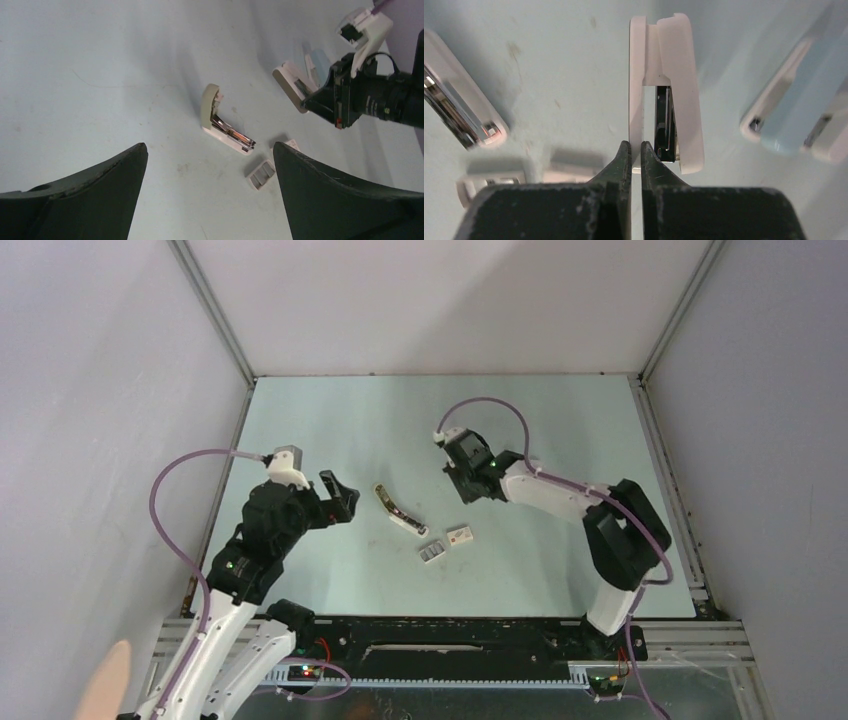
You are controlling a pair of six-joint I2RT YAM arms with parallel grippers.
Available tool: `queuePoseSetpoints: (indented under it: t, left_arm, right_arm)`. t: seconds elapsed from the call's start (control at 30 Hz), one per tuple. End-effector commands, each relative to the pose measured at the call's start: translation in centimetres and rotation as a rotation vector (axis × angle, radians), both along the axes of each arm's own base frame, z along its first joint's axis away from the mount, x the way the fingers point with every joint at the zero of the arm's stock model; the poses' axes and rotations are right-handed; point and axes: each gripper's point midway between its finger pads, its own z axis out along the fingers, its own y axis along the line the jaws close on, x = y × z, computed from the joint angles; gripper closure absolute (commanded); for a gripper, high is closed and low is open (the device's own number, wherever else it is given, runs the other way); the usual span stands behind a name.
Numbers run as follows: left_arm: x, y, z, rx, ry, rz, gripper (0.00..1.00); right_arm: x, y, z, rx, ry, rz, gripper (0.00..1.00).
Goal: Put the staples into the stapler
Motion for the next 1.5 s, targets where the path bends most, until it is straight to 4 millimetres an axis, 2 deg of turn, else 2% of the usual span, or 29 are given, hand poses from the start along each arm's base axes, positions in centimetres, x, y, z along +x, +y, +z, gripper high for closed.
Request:
queuePoseSetpoints:
  t: [0.0, 0.13, 0.23, 0.37, 0.7, 0.97, 1.1, 1.23, 1.47]
  left_arm:
    - [-0.3, -2.0, 0.5, -0.104, 0.008, -0.069, 0.02]
    - [-0.7, -4.1, 0.4, -0.203, 0.034, -0.144, 0.03]
    - [-0.8, -5.9, 0.5, -0.290, 0.043, -0.194, 0.04]
    - [-0.9, -8.5, 1.0, -0.367, 0.044, -0.253, 0.04]
    - [-0.7, -14.6, 3.0, -0.526, 0.002, -0.382, 0.07]
    - [-1.2, -19.3, 3.7, -0.555, 0.002, -0.508, 0.14]
    - [-1.4, -20.8, 3.7, -0.562, 0.013, -0.542, 0.21]
    - [-1.6, -21.7, 3.6, -0.569, 0.016, -0.563, 0.27]
    - [-1.5, -22.0, 3.3, -0.586, 0.022, -0.540, 0.46]
  right_arm:
    - [-2.7, -2.1, 1.1, 0.020, -0.040, -0.108, 1.00]
    - [-5.9, -2.1, 2.0, 0.074, -0.079, -0.119, 1.00]
    - [-7.5, -2.1, 2.9, 0.113, -0.138, -0.142, 1.00]
    - [-8.9, -1.3, 5.1, 0.209, -0.222, -0.156, 1.00]
    - [-12.1, 1.6, 12.5, 0.522, -0.411, -0.073, 1.00]
    - [-14.0, 2.5, 16.6, 0.683, -0.502, -0.022, 1.00]
    - [-14.5, 2.8, 17.5, 0.709, -0.520, -0.004, 1.00]
    - [-14.8, 3.2, 17.2, 0.698, -0.522, 0.016, 1.00]
    - [-15.1, 3.7, 16.8, 0.673, -0.538, 0.021, 1.00]
